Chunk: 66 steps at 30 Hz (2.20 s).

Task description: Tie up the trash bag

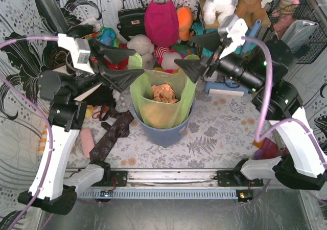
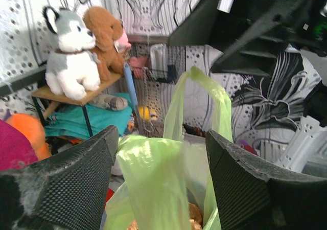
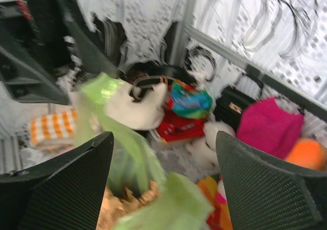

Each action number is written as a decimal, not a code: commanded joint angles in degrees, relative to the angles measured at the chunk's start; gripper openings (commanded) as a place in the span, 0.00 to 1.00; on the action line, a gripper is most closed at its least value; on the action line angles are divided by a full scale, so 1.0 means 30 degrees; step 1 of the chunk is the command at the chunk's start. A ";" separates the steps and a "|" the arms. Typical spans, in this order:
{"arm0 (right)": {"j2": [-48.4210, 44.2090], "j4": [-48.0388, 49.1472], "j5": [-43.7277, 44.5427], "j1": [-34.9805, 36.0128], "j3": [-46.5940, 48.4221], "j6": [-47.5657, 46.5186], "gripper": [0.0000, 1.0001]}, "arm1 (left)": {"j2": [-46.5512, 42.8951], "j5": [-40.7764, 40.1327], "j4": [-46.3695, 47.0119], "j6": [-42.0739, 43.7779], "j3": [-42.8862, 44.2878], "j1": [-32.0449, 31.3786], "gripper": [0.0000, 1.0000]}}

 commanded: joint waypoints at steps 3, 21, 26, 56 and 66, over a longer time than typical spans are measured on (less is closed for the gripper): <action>0.0104 0.1211 -0.8220 -0.6166 -0.0285 0.3788 0.82 | 0.0959 0.3016 0.0182 -0.0242 0.1149 0.0842 0.78; -0.1007 1.7445 -1.8884 -1.3130 -0.7682 1.6218 0.84 | 0.1325 0.4909 0.4264 -0.3955 -0.0216 0.3154 0.57; -0.1081 1.8012 -1.8991 -1.3122 -0.8292 1.6094 0.85 | 0.1291 0.4953 0.4860 -0.4287 -0.0615 0.3172 0.41; 0.0519 1.2881 -1.6345 -0.8400 -0.7347 1.1970 0.79 | 0.0573 0.4577 0.6591 -0.5517 -0.1575 0.3172 0.35; 0.0015 1.2650 -1.5445 -0.8112 -0.7583 1.1357 0.08 | 0.0743 0.4462 0.7892 -0.6658 -0.1721 0.3172 0.20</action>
